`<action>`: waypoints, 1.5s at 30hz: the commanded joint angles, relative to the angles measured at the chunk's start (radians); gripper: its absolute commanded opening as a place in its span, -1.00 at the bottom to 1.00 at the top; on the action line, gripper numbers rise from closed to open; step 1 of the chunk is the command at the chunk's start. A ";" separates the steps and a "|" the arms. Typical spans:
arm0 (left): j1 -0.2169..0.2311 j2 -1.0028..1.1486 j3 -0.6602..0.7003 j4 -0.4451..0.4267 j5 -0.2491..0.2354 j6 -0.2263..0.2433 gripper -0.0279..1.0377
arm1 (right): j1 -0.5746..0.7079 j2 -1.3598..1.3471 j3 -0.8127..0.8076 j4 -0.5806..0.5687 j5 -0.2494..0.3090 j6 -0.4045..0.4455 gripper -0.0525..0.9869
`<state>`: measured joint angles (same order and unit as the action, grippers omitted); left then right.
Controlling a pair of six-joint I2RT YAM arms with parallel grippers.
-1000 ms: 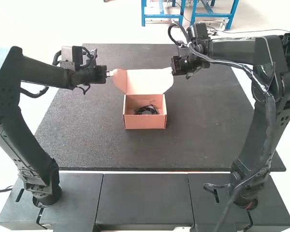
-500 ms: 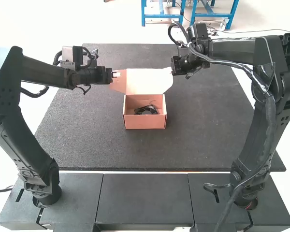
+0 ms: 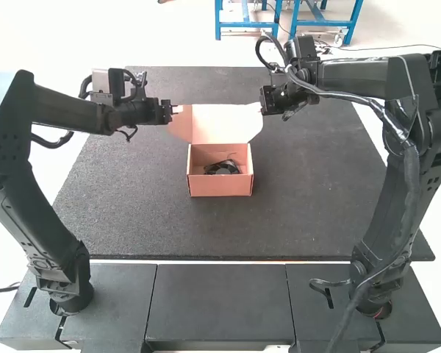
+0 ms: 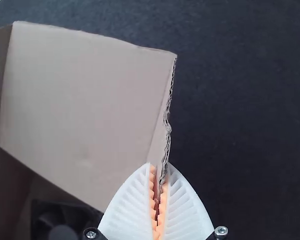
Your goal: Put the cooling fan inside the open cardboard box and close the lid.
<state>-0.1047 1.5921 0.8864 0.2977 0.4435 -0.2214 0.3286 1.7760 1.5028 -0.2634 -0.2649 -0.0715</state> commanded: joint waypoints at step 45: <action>-0.036 0.049 0.085 -0.017 0.009 -0.007 0.00 | -0.005 -0.049 -0.082 0.016 -0.054 -0.005 -0.92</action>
<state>-0.1459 1.6630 0.9318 0.2802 0.4557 -0.2329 0.3176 1.7412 1.4441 -0.2302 -0.2924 -0.0715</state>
